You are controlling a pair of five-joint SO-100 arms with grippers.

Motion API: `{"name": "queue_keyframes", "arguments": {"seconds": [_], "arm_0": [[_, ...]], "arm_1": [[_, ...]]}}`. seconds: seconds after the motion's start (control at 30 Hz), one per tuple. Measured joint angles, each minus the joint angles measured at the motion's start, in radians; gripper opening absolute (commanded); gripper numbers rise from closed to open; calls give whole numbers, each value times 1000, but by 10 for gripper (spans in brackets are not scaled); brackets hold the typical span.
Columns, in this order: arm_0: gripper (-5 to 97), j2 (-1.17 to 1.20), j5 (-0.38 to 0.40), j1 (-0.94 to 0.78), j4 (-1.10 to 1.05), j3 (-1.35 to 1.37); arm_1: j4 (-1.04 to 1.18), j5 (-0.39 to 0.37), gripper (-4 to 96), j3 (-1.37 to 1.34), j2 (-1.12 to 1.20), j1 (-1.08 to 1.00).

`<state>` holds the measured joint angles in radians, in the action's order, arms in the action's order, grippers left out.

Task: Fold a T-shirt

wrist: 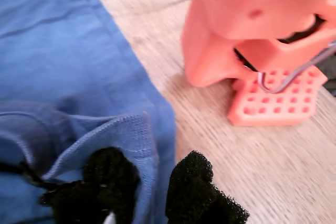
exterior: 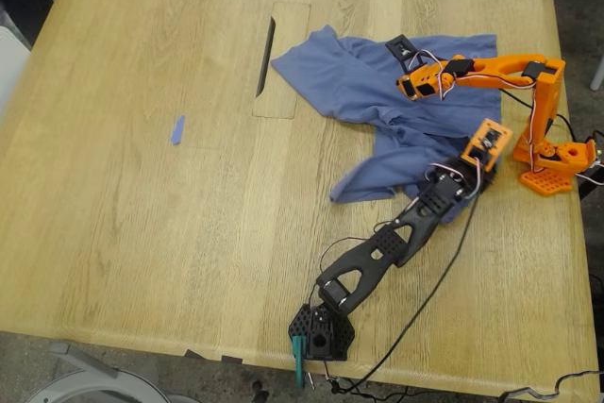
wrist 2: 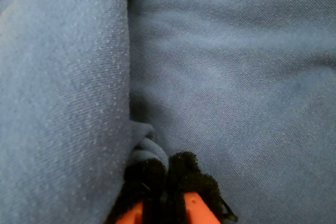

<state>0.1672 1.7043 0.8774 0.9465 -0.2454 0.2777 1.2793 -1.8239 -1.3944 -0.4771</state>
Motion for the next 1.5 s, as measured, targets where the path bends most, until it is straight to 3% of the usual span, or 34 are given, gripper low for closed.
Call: {"name": "queue_keyframes", "arguments": {"seconds": [0.33, 0.9, 1.2, 1.5], "arm_0": [[464, 0, -81, 31, -25, 0], [596, -83, -324, 15, -43, -6], [600, -123, -451, -9, -37, -9], [491, -176, -543, -41, -46, -49]], "arm_1": [[0, -3, -2, 0, 0, 0], [14, 0, -2, -6, -32, 0], [23, 3, -2, -6, -38, 8], [26, 3, -2, -18, -52, 31]]}}
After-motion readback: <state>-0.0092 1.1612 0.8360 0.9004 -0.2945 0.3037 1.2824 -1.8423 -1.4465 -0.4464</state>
